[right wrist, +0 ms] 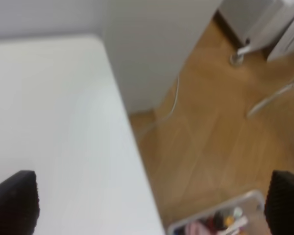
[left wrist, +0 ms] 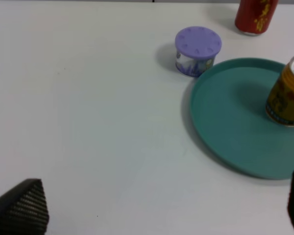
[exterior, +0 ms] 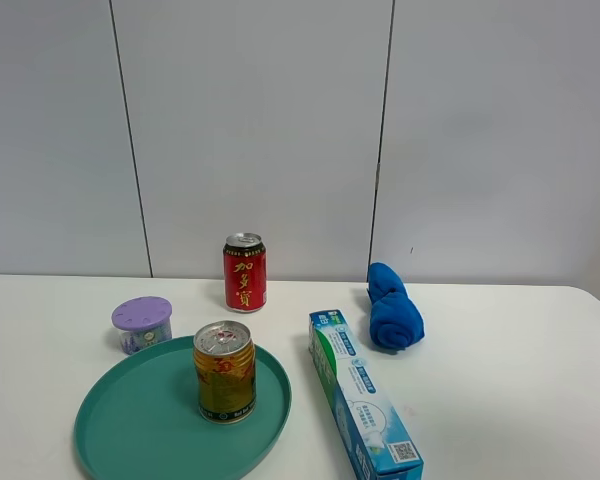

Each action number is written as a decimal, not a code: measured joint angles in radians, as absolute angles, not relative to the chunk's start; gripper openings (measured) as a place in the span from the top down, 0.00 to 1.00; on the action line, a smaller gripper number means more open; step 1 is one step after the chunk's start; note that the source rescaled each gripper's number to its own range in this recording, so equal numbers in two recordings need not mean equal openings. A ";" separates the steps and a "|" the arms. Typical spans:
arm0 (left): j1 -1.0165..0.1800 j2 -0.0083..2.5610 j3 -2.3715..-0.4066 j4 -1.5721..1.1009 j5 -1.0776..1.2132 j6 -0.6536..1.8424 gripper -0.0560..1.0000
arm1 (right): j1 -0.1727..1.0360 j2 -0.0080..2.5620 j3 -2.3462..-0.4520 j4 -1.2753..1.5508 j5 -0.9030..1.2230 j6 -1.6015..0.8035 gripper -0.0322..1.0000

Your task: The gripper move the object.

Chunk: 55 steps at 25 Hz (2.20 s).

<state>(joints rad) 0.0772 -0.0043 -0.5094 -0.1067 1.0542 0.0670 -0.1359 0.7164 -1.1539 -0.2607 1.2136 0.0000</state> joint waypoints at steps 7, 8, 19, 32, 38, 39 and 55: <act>0.077 -0.004 -0.509 -0.107 1.054 0.067 0.00 | -0.130 0.285 -0.799 -0.185 1.141 0.000 0.21; 0.077 -0.004 -0.509 -0.107 1.054 0.067 0.00 | -0.129 0.235 -0.761 -0.176 1.132 0.000 0.21; 0.077 -0.004 -0.509 -0.107 1.054 0.067 0.00 | -0.129 -0.003 -0.550 -0.057 1.093 0.000 0.21; 0.077 -0.004 -0.509 -0.107 1.054 0.067 0.00 | -0.129 -0.003 -0.504 -0.010 1.069 -0.010 0.21; 0.077 -0.004 -0.509 -0.107 1.054 0.067 0.00 | -0.129 -0.003 -0.504 -0.021 1.069 0.000 0.21; 0.077 -0.004 -0.509 -0.107 1.054 0.067 0.00 | -0.129 -0.003 -0.504 -0.021 1.069 0.000 0.21; 0.077 -0.004 -0.509 -0.107 1.054 0.067 0.00 | -0.129 -0.003 -0.504 -0.029 1.069 0.000 0.21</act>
